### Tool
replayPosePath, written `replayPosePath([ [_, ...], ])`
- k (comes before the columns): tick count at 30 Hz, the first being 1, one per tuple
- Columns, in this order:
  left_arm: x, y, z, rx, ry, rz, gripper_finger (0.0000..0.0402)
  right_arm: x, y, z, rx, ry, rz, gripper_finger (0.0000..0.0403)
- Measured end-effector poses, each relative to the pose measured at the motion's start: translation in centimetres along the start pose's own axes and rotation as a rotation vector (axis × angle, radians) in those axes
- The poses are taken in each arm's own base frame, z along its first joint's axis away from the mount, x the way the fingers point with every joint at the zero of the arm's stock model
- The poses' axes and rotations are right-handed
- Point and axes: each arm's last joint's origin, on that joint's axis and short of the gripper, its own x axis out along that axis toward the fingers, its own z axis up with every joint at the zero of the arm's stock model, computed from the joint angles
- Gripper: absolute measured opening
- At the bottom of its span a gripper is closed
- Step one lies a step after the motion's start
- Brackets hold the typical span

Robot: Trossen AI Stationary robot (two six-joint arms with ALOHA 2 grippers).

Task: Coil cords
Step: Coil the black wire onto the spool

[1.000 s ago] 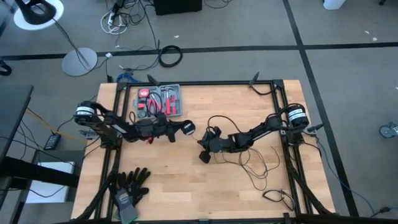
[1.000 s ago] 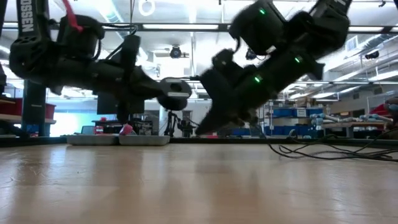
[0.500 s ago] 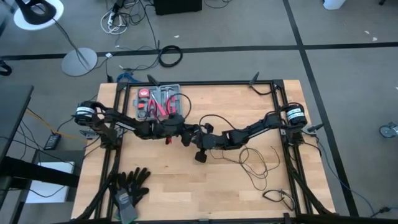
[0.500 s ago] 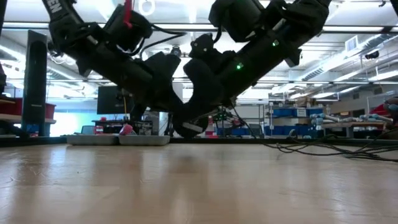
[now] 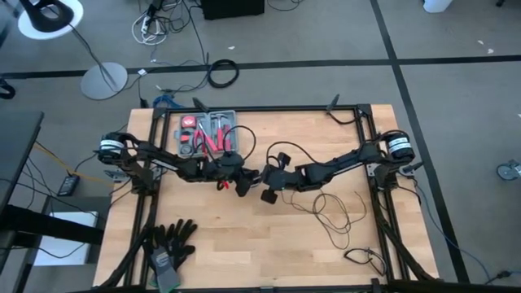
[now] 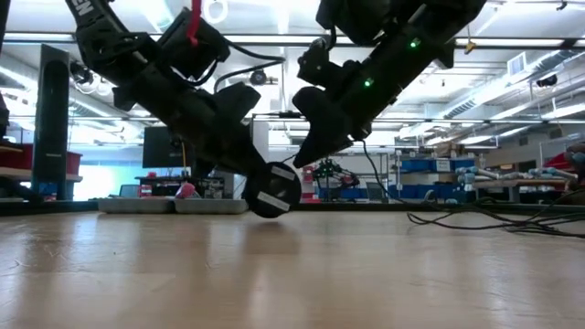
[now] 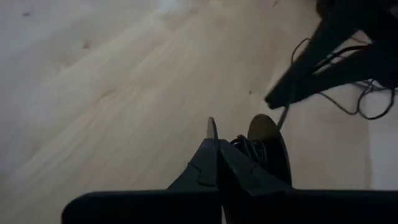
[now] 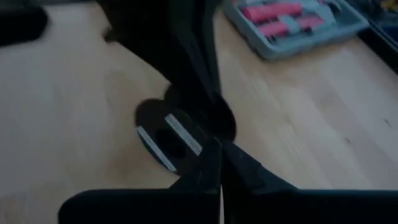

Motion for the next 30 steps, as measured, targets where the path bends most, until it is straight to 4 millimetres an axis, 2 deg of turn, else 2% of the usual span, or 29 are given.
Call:
replayPosePath([
  [4, 0.0, 0.0, -0.1, 0.001, 0.014, -0.005, 0.0, 0.1, 0.1, 0.4, -0.014, -0.043, 0.019, 0.0],
  [9, 0.0, 0.0, -0.1, 0.0, 0.011, -0.003, 0.0, 0.4, -0.6, -0.3, 0.016, 0.034, -0.016, 0.0006],
  [13, 0.0, 0.1, -0.3, 0.002, 0.017, -0.001, 0.0, 0.6, -1.2, -2.2, 0.07, 0.154, -0.071, 0.0028],
  [16, -0.1, 0.0, -0.3, 0.004, 0.016, 0.001, 0.0, 0.6, -1.2, -3.8, 0.124, 0.176, -0.08, 0.0051],
  [22, -0.1, 0.1, -0.3, 0.005, 0.014, 0.016, 0.0, -0.2, 0.2, -6.2, 0.162, 0.178, -0.044, 0.0093],
  [30, -0.5, 0.2, -0.1, 0.02, 0.004, 0.046, 0.0, -1.5, 2.1, -7.3, 0.176, 0.145, -0.033, 0.0125],
])
